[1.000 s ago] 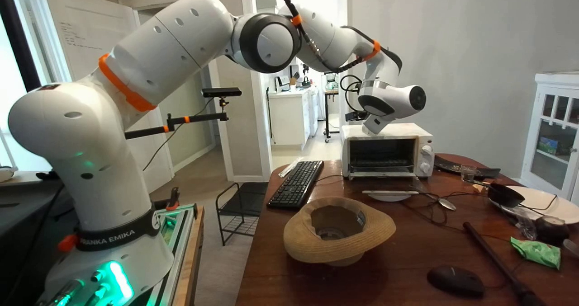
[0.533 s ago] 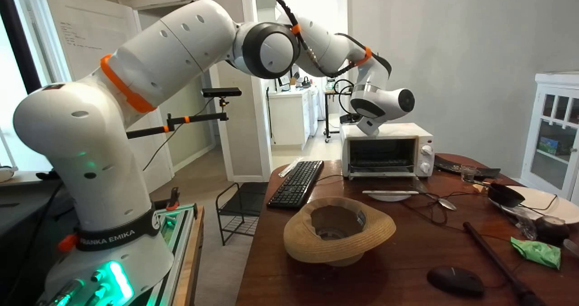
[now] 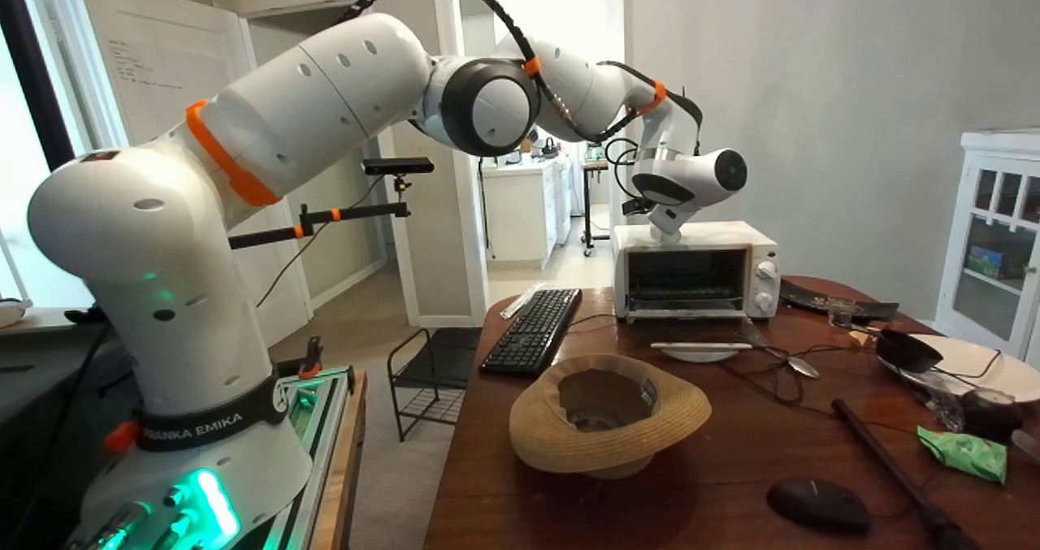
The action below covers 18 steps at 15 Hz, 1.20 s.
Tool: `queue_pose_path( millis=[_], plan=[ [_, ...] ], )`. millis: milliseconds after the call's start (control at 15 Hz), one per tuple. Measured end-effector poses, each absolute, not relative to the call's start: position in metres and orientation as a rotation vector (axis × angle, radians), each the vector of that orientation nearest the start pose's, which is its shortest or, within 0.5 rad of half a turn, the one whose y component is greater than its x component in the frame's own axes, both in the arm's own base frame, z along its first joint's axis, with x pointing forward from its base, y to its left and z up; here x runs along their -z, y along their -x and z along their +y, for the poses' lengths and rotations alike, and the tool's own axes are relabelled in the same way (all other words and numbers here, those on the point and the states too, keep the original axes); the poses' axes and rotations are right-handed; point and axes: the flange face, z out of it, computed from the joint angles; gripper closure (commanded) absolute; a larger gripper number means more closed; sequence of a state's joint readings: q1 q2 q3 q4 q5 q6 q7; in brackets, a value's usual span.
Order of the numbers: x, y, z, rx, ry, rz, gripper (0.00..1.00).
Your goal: Remove the bottle from the top of the oven grill
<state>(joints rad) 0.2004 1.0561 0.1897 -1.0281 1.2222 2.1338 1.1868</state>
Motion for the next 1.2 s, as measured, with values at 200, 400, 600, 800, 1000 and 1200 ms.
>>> queue_pose_path(
  millis=[200,400,600,800,1000,1200],
  plan=[
    [-0.227,-0.756,0.281,-0.918,1.403,1.547,0.00],
    [-0.214,-0.762,0.276,-0.907,1.390,1.574,0.00],
    [-0.205,-0.766,0.275,-0.900,1.386,1.593,0.22],
    [-0.198,-0.769,0.276,-0.893,1.388,1.610,0.44],
    [-0.200,-0.772,0.277,-0.880,1.390,1.617,0.67],
    [-0.201,-0.775,0.276,-0.868,1.392,1.625,0.76]
  ],
)
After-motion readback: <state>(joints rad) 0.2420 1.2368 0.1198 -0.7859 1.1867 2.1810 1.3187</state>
